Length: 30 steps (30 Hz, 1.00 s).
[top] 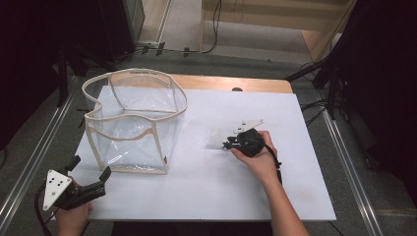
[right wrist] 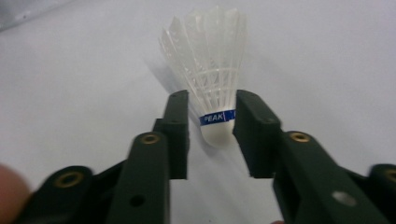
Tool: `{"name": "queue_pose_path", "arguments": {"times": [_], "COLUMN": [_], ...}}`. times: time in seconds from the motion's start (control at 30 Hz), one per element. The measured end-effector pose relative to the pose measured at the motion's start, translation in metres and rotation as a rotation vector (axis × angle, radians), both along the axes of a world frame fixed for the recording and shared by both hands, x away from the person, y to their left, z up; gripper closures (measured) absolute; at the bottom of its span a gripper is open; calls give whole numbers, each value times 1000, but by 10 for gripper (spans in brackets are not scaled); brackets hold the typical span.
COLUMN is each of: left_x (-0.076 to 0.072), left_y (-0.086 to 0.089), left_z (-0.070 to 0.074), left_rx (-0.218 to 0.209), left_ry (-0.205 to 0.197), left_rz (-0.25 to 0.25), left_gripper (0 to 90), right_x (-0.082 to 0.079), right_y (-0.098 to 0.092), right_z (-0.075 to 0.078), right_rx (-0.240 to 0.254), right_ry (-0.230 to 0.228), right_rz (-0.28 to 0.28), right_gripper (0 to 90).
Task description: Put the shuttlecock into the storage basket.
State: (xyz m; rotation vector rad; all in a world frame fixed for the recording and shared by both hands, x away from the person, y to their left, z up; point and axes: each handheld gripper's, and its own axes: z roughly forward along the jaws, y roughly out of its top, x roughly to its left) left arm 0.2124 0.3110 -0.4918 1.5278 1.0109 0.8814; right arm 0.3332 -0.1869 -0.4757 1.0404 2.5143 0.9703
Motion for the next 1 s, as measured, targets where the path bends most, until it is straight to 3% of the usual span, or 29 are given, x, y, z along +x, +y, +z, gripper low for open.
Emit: {"name": "queue_pose_path", "arguments": {"times": [0.13, 0.2, 0.37, 0.47, 0.57, 0.6, 0.63, 0.7, 0.73, 0.83, 1.0], "left_x": [0, 0, 0, 0, 0, 0, 0, 0, 0, 0, 0], "left_y": [0, 0, 0, 0, 0, -1, -1, -1, -1, -1, -1], "left_z": [0, 0, 0, 0, 0, 0, 0, 0, 0, 0, 0], "left_rx": [2, 2, 4, 2, 4, 4, 6, 6, 4, 6, 5], "left_ry": [1, 1, 1, 1, 2, 2, 1, 2, 2, 2, 2], "left_rz": [1, 1, 1, 0, 1, 0, -1, -1, 0, 0, 0], "left_gripper": [0, 0, 0, 0, 0, 0, 0, 0, 0, 0, 0], "right_x": [3, 3, 9, 11, 14, 14, 14, 14, 15, 13, 8], "right_y": [2, 4, 10, 12, 14, 14, 13, 12, 9, 4, 3], "right_z": [-4, -6, -15, -19, -22, -22, -22, -22, -20, -14, -4], "right_rx": [-47, -90, -126, -134, -135, -137, -139, -123, -88, -45, -17], "right_ry": [16, 5, 29, 39, 45, 52, 54, 64, 68, 64, 35], "right_rz": [11, -4, 10, 10, -1, -17, -14, -31, -47, -65, -61], "right_gripper": [488, 472, 451, 457, 530, 612, 615, 617, 619, 620, 621]}}
